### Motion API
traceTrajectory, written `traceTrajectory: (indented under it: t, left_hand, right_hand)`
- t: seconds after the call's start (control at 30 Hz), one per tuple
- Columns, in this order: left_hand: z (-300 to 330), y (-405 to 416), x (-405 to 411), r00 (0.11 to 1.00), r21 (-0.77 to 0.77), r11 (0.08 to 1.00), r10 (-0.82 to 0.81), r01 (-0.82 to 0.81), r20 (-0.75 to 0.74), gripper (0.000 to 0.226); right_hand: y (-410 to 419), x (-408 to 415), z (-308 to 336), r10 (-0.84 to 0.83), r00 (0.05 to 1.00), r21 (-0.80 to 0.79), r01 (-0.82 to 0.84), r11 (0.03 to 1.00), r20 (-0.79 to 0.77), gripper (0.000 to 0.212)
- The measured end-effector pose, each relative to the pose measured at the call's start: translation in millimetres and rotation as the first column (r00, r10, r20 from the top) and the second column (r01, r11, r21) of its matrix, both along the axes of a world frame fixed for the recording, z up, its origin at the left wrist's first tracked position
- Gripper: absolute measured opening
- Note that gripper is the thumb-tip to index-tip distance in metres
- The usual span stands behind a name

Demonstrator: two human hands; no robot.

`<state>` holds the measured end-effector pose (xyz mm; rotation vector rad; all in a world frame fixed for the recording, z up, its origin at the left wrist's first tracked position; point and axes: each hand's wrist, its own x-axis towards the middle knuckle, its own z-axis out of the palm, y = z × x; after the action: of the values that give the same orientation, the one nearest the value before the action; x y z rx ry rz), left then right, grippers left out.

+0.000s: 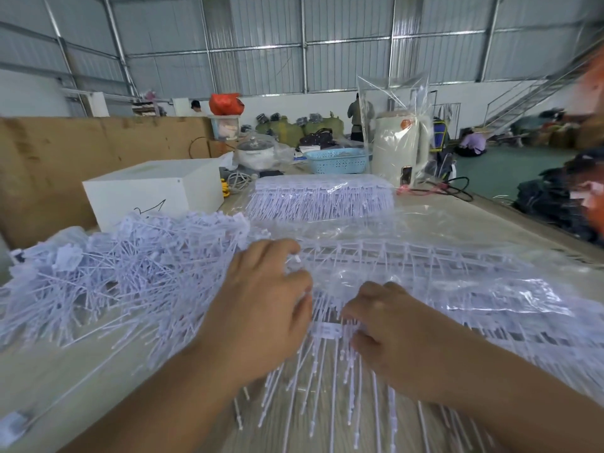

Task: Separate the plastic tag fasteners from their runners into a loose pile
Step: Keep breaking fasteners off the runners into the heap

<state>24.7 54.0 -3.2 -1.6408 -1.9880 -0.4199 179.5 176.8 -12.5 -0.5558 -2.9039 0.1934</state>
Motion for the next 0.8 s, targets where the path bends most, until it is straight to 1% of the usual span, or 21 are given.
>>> traceTrajectory:
  t: [0.07,0.17,0.23,0.3,0.37,0.5,0.6,0.67,0.73,0.8]
  left_hand:
    - [-5.1,1.5,0.8,0.996,-0.066,0.994,-0.084,0.085,0.014,0.008]
    - [-12.7,3.5,-5.0,0.987,-0.128,0.980,-0.140,0.150,0.082,0.009]
    - [-17.9,2.8,-9.6,0.987,-0.141,0.982,-0.113,0.130,0.118,0.015]
    - [-21.6,2.3,-14.3,0.988,-0.187,0.978,-0.064,0.090,0.141,0.025]
    - [-21.9,1.4,-16.9,0.981,-0.224,0.971,-0.039,0.082,0.191,0.028]
    - [-20.0,-0.7,-22.5,0.964,-0.249,0.965,-0.012,0.080,0.264,0.030]
    - [-18.5,-2.4,-24.5,0.963,-0.246,0.966,-0.004,0.073,0.271,0.032]
    - [-18.0,-3.1,-24.0,0.964,-0.242,0.969,0.010,0.056,0.264,0.034]
    - [-18.0,-2.8,-23.8,0.967,-0.247,0.968,0.019,0.046,0.254,0.037]
    - [-16.6,-2.4,-23.2,0.959,-0.233,0.970,0.006,0.063,0.283,0.037]
  right_hand:
    - [1.2,-2.8,-1.4,-0.031,0.999,0.053,0.029,0.998,0.032,0.034]
    - [2.4,-5.2,-1.7,-0.048,0.998,0.065,0.045,0.997,0.037,0.036]
    - [4.3,-5.7,-2.0,-0.025,1.000,0.042,0.024,0.999,0.010,0.034]
    - [5.9,-5.5,-2.4,0.004,1.000,0.022,-0.003,1.000,-0.025,0.031]
    - [7.7,-5.2,-3.0,0.034,0.997,0.013,-0.033,0.999,-0.067,0.029]
    - [12.6,0.5,1.5,0.047,0.986,-0.030,-0.052,0.998,-0.160,0.038]
    - [14.2,7.5,9.7,0.034,0.976,-0.063,-0.049,0.997,-0.214,0.046]
    - [13.2,11.0,15.7,0.017,0.964,-0.098,-0.045,0.994,-0.265,0.043]
    - [12.0,12.5,19.9,0.021,0.951,-0.093,-0.052,0.994,-0.307,0.039]
    - [10.8,12.5,23.2,0.030,0.942,-0.081,-0.060,0.995,-0.333,0.035]
